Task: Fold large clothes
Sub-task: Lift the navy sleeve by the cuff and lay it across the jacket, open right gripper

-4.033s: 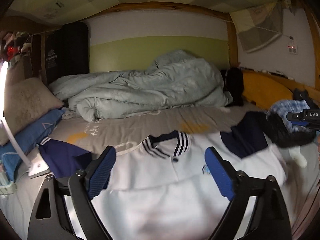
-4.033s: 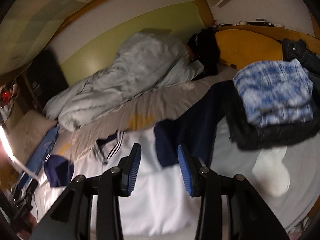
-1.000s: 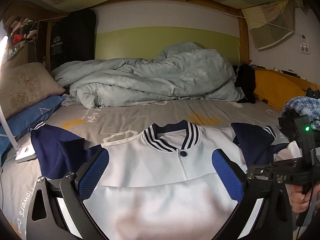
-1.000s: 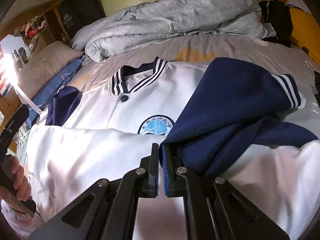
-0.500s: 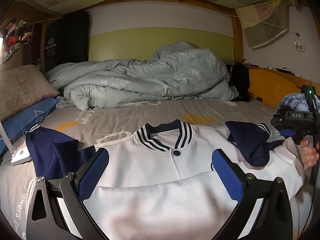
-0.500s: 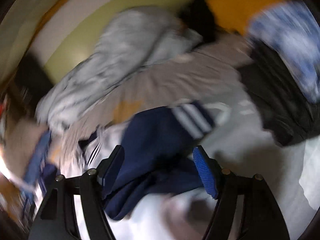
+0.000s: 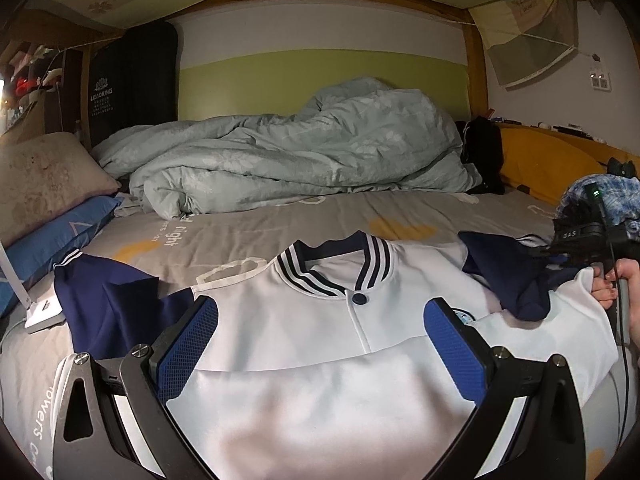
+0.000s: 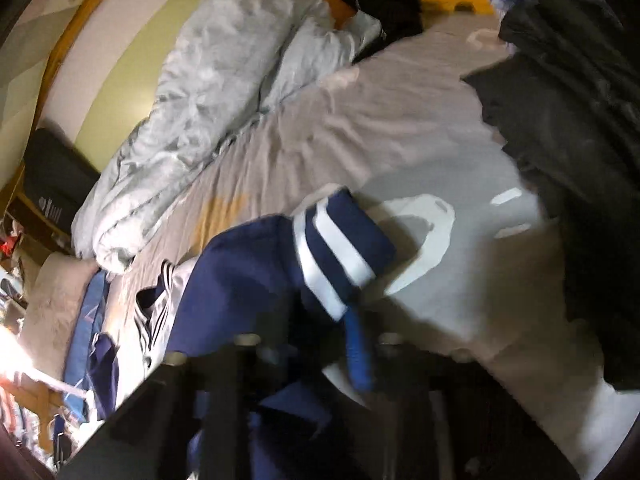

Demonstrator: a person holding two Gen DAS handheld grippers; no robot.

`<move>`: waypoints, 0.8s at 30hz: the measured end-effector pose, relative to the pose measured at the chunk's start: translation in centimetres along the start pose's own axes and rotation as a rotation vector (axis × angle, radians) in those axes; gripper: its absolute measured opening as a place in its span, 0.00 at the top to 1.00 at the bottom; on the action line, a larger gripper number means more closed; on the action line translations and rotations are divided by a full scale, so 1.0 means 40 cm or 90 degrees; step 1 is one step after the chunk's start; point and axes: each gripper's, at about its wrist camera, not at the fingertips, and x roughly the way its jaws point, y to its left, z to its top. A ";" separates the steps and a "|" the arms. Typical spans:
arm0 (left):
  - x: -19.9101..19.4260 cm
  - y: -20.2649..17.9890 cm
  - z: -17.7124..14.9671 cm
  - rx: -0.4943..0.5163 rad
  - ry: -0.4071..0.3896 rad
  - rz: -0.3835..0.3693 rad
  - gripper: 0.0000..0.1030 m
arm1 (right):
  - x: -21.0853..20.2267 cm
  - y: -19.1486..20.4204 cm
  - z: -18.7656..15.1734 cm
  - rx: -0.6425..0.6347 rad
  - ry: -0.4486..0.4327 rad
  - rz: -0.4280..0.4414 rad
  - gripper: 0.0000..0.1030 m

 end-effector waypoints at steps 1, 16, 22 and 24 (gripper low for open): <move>0.001 0.001 -0.001 -0.002 0.002 0.001 0.01 | -0.018 0.012 -0.003 -0.021 -0.019 0.001 0.87; -0.039 0.041 0.027 -0.055 -0.044 -0.011 0.01 | -0.075 0.419 -0.327 -0.455 0.013 0.110 0.87; -0.031 0.040 0.024 -0.070 -0.021 -0.051 0.01 | -0.027 0.449 -0.425 -0.540 0.061 0.117 0.86; -0.010 0.044 0.016 -0.090 0.014 -0.086 0.01 | -0.028 0.447 -0.434 -0.537 0.073 0.125 0.84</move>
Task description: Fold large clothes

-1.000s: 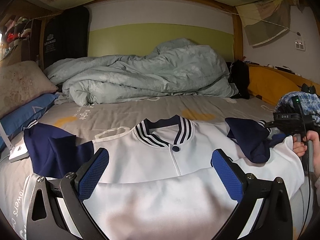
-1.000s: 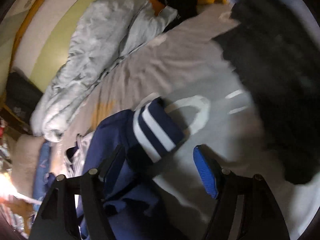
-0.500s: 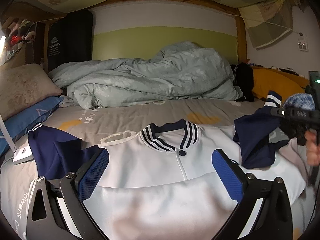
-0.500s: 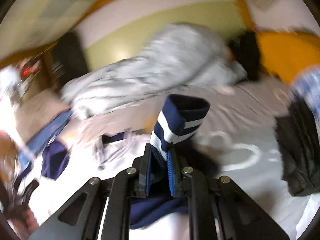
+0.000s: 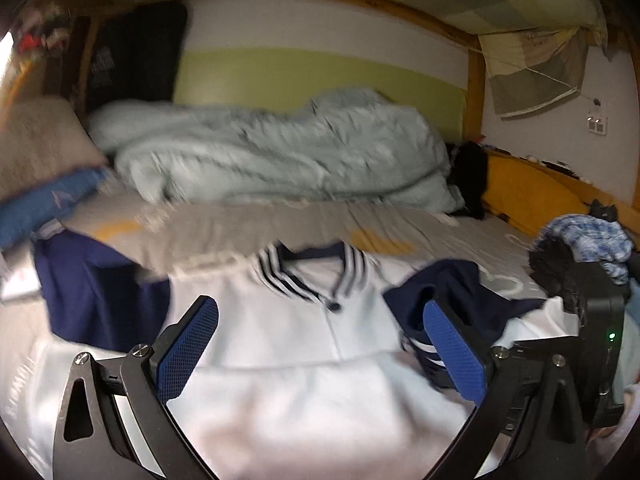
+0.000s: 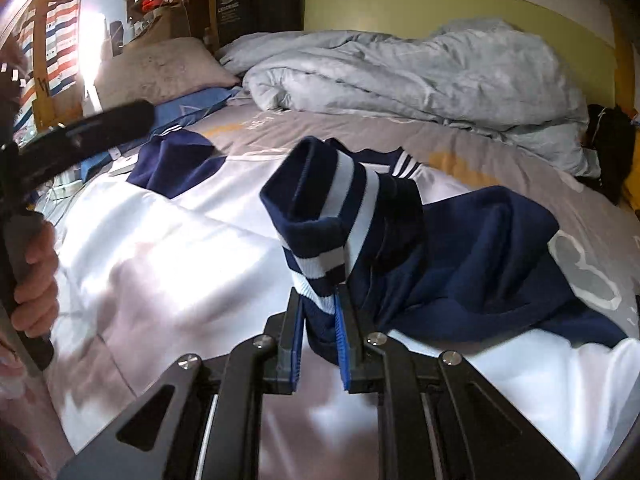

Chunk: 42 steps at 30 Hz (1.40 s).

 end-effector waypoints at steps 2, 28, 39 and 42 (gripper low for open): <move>0.027 0.009 -0.012 -0.028 0.040 -0.027 0.01 | 0.002 -0.003 0.000 0.000 0.006 0.006 0.75; 0.339 -0.027 -0.044 -0.096 0.291 -0.051 0.95 | -0.202 -0.414 0.026 0.372 -0.080 -0.245 0.21; 0.436 0.080 0.123 0.161 0.213 0.331 0.95 | -0.139 -0.376 0.031 0.295 -0.003 -0.297 0.18; 0.478 0.113 0.116 0.204 0.238 0.405 0.95 | -0.121 -0.368 0.024 0.276 0.008 -0.319 0.18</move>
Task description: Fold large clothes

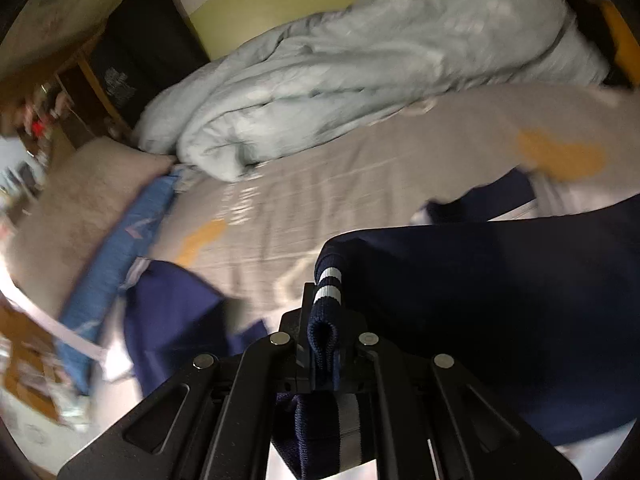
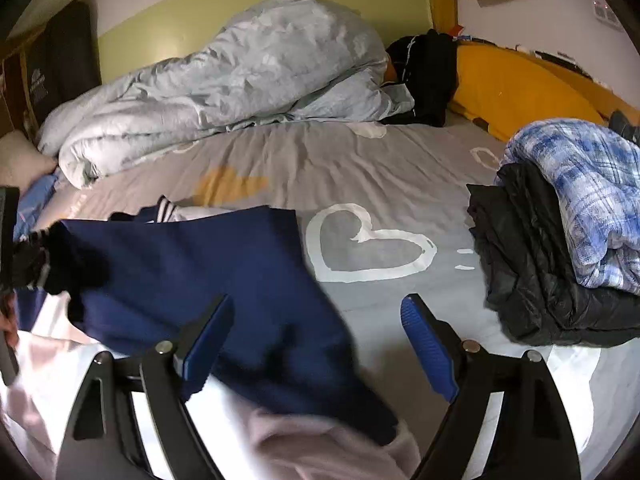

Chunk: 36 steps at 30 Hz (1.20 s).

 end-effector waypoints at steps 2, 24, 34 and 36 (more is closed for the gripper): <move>0.042 0.007 -0.005 -0.002 0.040 0.032 0.95 | 0.009 -0.004 -0.004 0.006 0.008 0.002 0.18; -0.188 0.341 -0.208 -0.193 -0.062 -0.276 0.10 | -0.112 0.000 -0.006 0.015 -0.093 0.035 0.06; -0.164 0.490 -0.323 -0.247 -0.083 -0.238 0.06 | -0.136 0.023 -0.078 -0.002 -0.075 0.047 0.06; -0.131 0.511 -0.335 -0.266 -0.062 -0.255 0.06 | -0.127 0.028 -0.085 -0.004 -0.065 0.049 0.06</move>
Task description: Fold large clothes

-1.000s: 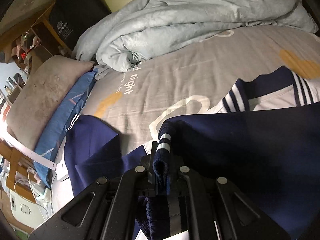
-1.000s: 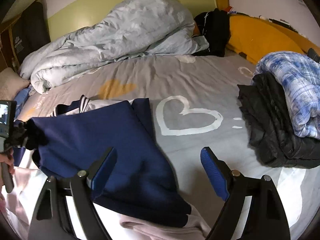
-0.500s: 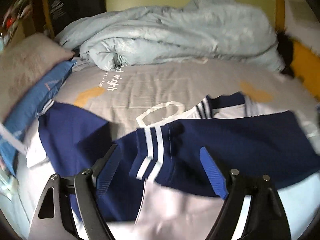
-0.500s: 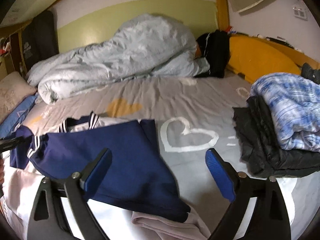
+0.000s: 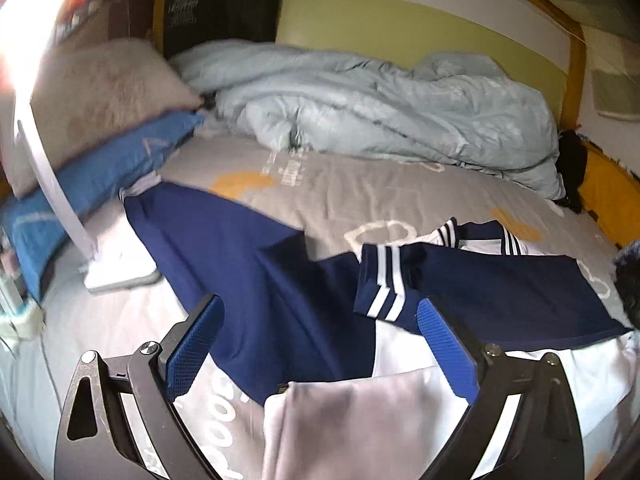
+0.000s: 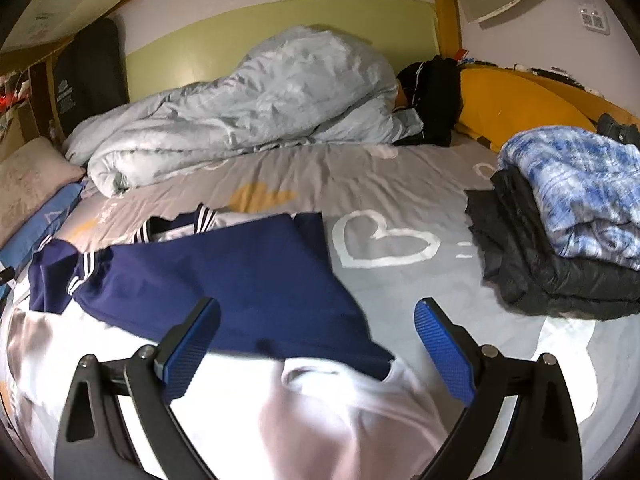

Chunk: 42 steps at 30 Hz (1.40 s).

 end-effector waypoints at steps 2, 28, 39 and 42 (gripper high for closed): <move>0.020 0.045 -0.001 -0.029 0.012 -0.004 0.06 | 0.014 0.006 -0.006 -0.001 0.014 0.011 0.06; 0.150 0.218 -0.014 -0.167 0.046 0.036 0.96 | 0.060 0.031 -0.038 -0.018 0.053 0.048 0.06; 0.034 -0.086 -0.042 0.021 0.022 -0.145 0.96 | 0.041 0.049 -0.039 -0.042 0.032 0.035 0.06; 0.081 -0.149 -0.084 0.082 0.087 -0.130 0.94 | 0.040 0.043 -0.038 -0.035 0.034 0.036 0.06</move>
